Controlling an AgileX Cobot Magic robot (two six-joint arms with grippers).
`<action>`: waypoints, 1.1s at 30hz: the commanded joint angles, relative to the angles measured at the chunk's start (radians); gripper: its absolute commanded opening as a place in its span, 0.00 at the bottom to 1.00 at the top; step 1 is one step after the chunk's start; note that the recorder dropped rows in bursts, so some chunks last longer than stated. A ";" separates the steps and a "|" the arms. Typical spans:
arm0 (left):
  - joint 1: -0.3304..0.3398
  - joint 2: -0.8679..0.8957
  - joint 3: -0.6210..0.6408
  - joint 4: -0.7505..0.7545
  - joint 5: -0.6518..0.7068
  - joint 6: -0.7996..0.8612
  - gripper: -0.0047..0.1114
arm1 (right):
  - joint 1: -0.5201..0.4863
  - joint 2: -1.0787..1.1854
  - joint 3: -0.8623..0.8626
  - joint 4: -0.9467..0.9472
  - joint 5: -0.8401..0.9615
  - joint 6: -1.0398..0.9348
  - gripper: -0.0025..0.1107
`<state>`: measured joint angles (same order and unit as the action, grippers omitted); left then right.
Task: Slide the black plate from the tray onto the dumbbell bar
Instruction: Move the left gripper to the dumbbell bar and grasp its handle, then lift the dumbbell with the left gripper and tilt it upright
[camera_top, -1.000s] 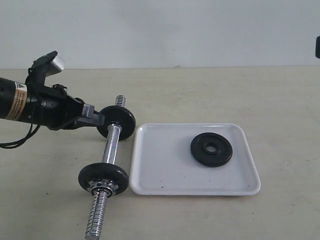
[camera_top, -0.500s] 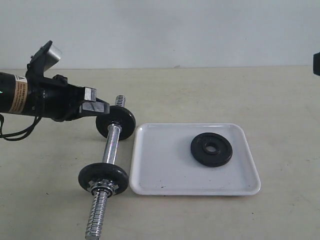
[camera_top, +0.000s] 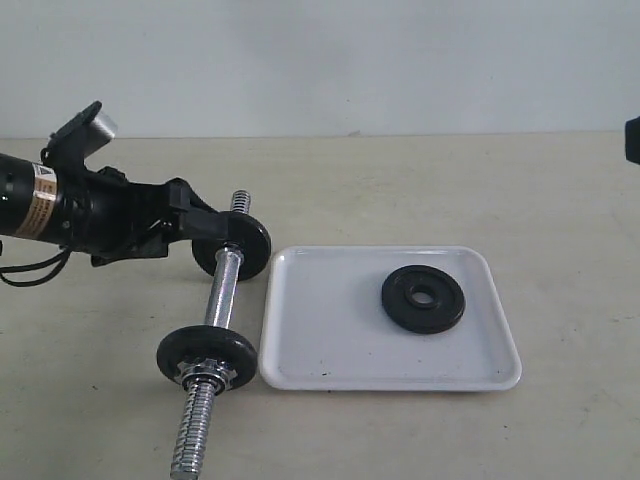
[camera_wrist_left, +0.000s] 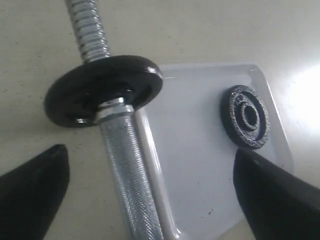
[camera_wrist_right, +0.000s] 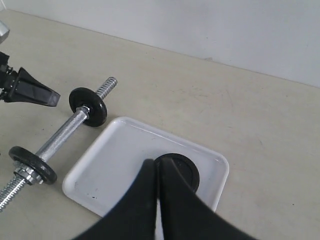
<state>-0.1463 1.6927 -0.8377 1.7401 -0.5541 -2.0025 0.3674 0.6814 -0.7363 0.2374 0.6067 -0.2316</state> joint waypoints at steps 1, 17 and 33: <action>-0.026 0.083 0.000 0.004 0.032 -0.038 0.72 | 0.003 0.003 -0.007 -0.002 -0.004 -0.003 0.02; -0.087 0.227 -0.094 0.004 0.116 -0.009 0.72 | 0.003 0.003 -0.007 -0.002 -0.012 0.001 0.02; -0.087 0.313 -0.143 -0.079 0.029 0.061 0.72 | 0.003 0.003 -0.007 -0.002 -0.038 -0.003 0.02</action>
<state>-0.2281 1.9939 -0.9777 1.7164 -0.4954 -1.9946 0.3674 0.6814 -0.7363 0.2374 0.5900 -0.2277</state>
